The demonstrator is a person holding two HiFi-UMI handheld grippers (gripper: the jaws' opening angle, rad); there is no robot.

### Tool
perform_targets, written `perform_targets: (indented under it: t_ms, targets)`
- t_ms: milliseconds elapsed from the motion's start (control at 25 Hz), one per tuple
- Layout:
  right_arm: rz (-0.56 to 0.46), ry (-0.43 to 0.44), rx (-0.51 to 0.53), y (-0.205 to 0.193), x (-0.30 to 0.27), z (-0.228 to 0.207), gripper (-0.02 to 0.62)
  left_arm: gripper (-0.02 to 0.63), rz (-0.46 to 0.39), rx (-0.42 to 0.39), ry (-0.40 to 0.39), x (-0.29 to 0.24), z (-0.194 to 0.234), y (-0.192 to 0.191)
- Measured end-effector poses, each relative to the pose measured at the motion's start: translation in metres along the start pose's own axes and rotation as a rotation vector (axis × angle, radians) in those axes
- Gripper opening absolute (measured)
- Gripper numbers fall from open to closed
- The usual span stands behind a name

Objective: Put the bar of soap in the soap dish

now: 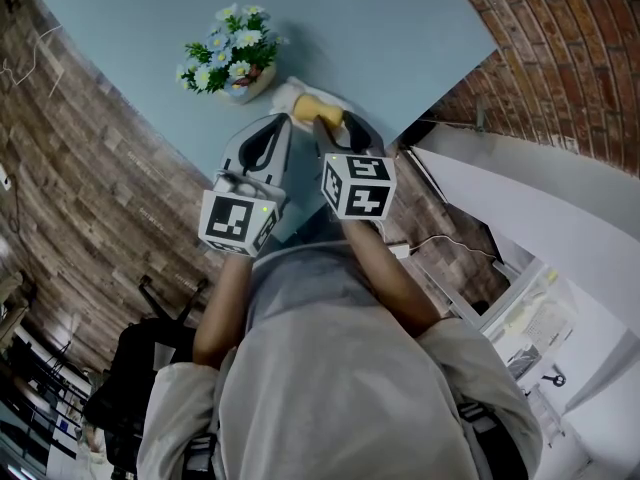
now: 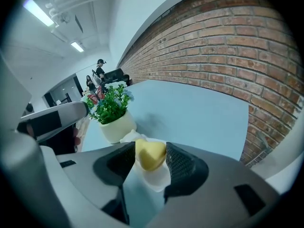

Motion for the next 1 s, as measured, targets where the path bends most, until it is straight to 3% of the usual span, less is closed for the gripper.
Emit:
perform_targets:
  t_ms: [400,640,1000]
  targets:
    - [-0.084,0.009,0.009,0.002,0.02,0.003,0.167,-0.002,-0.017,-0.003,0.0,0.01,-0.003,0.004]
    - [-0.199,0.065,0.063,0.016,0.043,0.023,0.05,-0.002,-0.036,-0.016,0.008,0.02,-0.003,0.011]
    - [-0.331,0.199,0.129,0.032,0.081,0.06,0.015,-0.002,-0.076,0.002,0.012,0.046,-0.003,0.03]
Point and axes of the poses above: the fingertips, and each gripper's own axes: x backward along the fingers, z to its left, y out of its top, the point moved 8 cm from there along x, backward along the fingers, and after that the axes turned 12 degrees about y, right-handed, at the moved point
